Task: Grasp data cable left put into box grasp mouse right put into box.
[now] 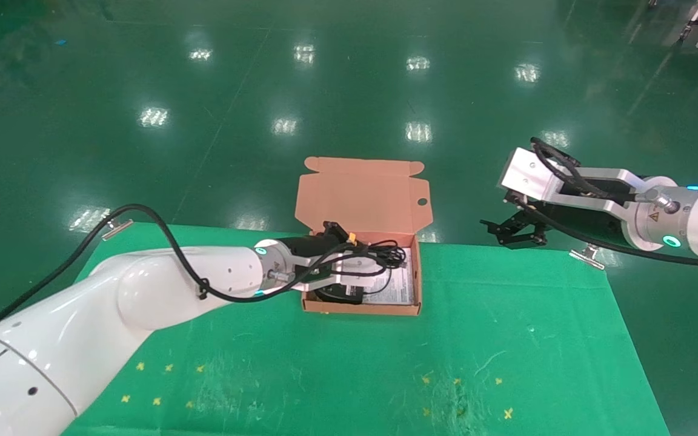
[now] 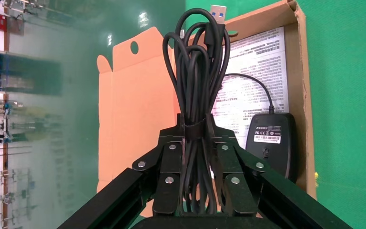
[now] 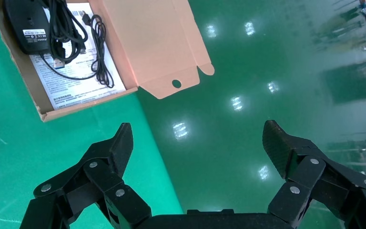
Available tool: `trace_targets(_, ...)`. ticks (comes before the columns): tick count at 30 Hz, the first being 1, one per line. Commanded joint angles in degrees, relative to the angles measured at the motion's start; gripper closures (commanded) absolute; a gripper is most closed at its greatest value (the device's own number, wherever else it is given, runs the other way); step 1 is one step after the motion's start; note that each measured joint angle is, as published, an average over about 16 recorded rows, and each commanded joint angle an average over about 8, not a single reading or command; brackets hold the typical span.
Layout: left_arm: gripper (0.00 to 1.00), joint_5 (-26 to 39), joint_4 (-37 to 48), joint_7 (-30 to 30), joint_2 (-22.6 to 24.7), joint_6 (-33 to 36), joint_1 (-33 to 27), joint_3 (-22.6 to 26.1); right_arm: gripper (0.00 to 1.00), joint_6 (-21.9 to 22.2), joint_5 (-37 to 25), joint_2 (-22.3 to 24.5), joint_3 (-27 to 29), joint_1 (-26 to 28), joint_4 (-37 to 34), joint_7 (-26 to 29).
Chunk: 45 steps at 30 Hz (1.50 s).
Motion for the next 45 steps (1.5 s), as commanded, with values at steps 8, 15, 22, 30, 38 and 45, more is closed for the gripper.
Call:
trace_targets(8,0.0,-0.88,-2.44,-0.87,-1.86,0.77,0.3,-0.18,0.0,0.42,-0.03,-0.49,0.23,0.41,-0.33,-0.34)
trace_targets(15,0.0,-1.07,-5.23,-3.97,-4.22,0.76,-1.97,-1.29,0.0,0.82,-1.19,-1.45,0.87,3.98,-1.18,-3.91)
trace_targets(22,0.0,-1.29,-5.64,-5.5,-5.03,1.57,-3.12,-2.0,0.0,-1.64,-1.09,-1.65,0.94,6.2,-1.5,-7.25)
trace_targets(30,0.0,-7.54,-8.3,-6.8,-8.91,7.07,-0.55,-6.16,0.0,-5.98,5.32,-0.89,4.91,2.66,-1.4,-8.84)
trace_targets(38,0.0,-15.08,-11.54,-8.31,-13.56,13.6,2.65,-11.18,0.0,-11.03,13.23,0.06,9.82,-1.91,-1.27,-10.67)
trace_targets(45,0.0,-21.68,-14.36,-9.63,-17.63,19.31,5.45,-15.57,0.0,-15.45,20.14,0.89,14.11,-5.91,-1.15,-12.27)
